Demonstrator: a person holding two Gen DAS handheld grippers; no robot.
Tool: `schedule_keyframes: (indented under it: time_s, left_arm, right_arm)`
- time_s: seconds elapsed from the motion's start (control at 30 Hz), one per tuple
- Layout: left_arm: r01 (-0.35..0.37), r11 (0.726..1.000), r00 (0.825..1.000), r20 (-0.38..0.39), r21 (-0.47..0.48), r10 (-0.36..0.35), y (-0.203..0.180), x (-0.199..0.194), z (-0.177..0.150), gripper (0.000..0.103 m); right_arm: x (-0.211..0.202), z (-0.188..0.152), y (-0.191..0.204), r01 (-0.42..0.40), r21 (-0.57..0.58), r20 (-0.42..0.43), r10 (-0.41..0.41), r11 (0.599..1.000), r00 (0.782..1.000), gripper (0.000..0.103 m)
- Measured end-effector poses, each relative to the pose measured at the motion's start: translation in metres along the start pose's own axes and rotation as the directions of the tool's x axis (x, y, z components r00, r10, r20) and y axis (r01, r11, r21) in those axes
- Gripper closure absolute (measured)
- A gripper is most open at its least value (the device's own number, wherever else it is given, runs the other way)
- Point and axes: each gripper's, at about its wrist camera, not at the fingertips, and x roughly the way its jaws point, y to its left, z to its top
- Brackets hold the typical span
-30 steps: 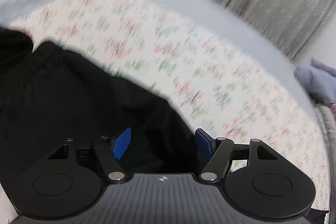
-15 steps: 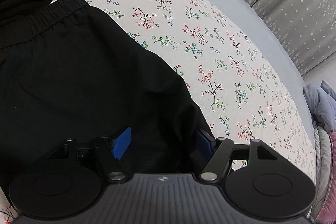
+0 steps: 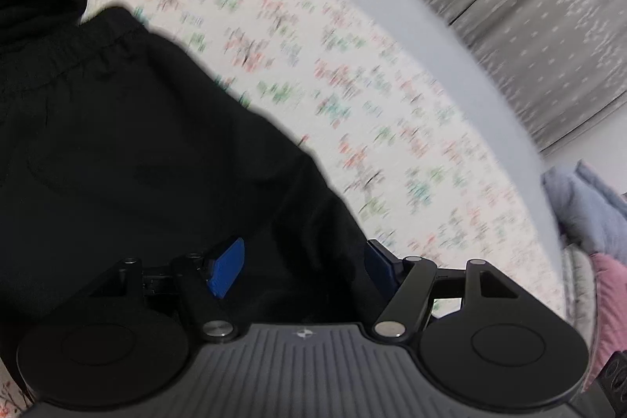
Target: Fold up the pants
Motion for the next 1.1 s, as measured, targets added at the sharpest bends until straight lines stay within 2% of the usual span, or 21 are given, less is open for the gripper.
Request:
schedule_keyframes:
  time_s: [0.07,0.13,0.33,0.47,0.6,0.63,0.7,0.73,0.8,0.83,0.87,0.9,0.93,1.0,1.03,1.1]
  left_arm:
    - [-0.02,0.999,0.999,0.05,0.05,0.017,-0.005,-0.007,0.003,0.021]
    - [-0.047,0.995,0.996,0.08,0.083,0.04,-0.008,-0.01,0.003,0.021]
    - [-0.056,0.99,0.998,0.045,0.127,0.051,-0.012,-0.001,-0.001,0.021]
    - [-0.066,0.986,0.998,0.016,0.156,0.064,-0.015,0.006,-0.003,0.021]
    - [-0.097,0.98,0.995,-0.004,0.175,0.1,-0.015,0.012,-0.003,0.021]
    - [-0.108,0.978,0.994,-0.008,0.177,0.112,-0.015,0.013,-0.003,0.021]
    - [-0.116,0.978,0.993,-0.016,0.174,0.121,-0.012,0.013,-0.007,0.021]
    - [-0.115,0.978,0.992,-0.021,0.171,0.121,-0.012,0.014,-0.007,0.021]
    - [-0.116,0.978,0.992,-0.025,0.174,0.122,-0.014,0.015,-0.007,0.021]
    - [-0.116,0.977,0.992,-0.024,0.178,0.122,-0.014,0.014,-0.008,0.021]
    - [-0.114,0.977,0.993,-0.022,0.179,0.12,-0.014,0.013,-0.008,0.021]
    - [-0.113,0.978,0.993,-0.021,0.176,0.118,-0.014,0.013,-0.008,0.021]
    - [-0.111,0.979,0.993,-0.02,0.173,0.116,-0.014,0.013,-0.008,0.021]
    - [-0.104,0.98,0.994,-0.022,0.172,0.109,-0.015,0.013,-0.008,0.021]
    - [-0.099,0.979,0.994,-0.022,0.177,0.104,-0.016,0.014,-0.008,0.021]
    - [-0.078,0.977,0.996,-0.027,0.199,0.085,-0.021,0.015,-0.011,0.021]
  right_arm:
    - [0.001,0.011,0.009,0.082,-0.087,0.034,-0.079,0.993,0.996,0.103]
    - [0.001,0.023,0.015,0.128,-0.153,0.046,-0.123,0.98,0.991,0.103]
    - [0.037,0.052,0.015,0.26,-0.388,0.02,-0.274,0.884,0.961,0.103]
    - [0.071,0.063,0.004,0.286,-0.484,-0.009,-0.331,0.827,0.943,0.103]
    - [0.102,0.05,0.003,0.295,-0.582,-0.021,-0.377,0.758,0.926,0.103]
    - [0.108,0.047,0.004,0.307,-0.603,-0.012,-0.393,0.736,0.919,0.103]
    - [0.112,0.041,0.003,0.376,-0.604,0.061,-0.429,0.703,0.901,0.101]
    - [0.11,0.039,0.003,0.429,-0.582,0.11,-0.455,0.691,0.883,0.096]
    - [0.1,0.038,0.0,0.512,-0.55,0.183,-0.504,0.659,0.844,0.094]
    - [0.092,0.036,-0.004,0.548,-0.52,0.212,-0.523,0.655,0.826,0.094]
    - [0.078,0.035,-0.007,0.567,-0.487,0.227,-0.531,0.664,0.817,0.093]
    - [0.064,0.033,-0.01,0.568,-0.461,0.232,-0.525,0.682,0.819,0.091]
    - [0.043,0.028,-0.014,0.554,-0.44,0.235,-0.505,0.706,0.83,0.091]
    - [0.0,0.012,-0.023,0.546,-0.416,0.243,-0.489,0.727,0.838,0.085]
    - [-0.024,0.001,-0.029,0.558,-0.398,0.241,-0.504,0.728,0.829,0.078]
    - [-0.069,-0.025,-0.044,0.587,-0.35,0.221,-0.545,0.73,0.809,0.075]
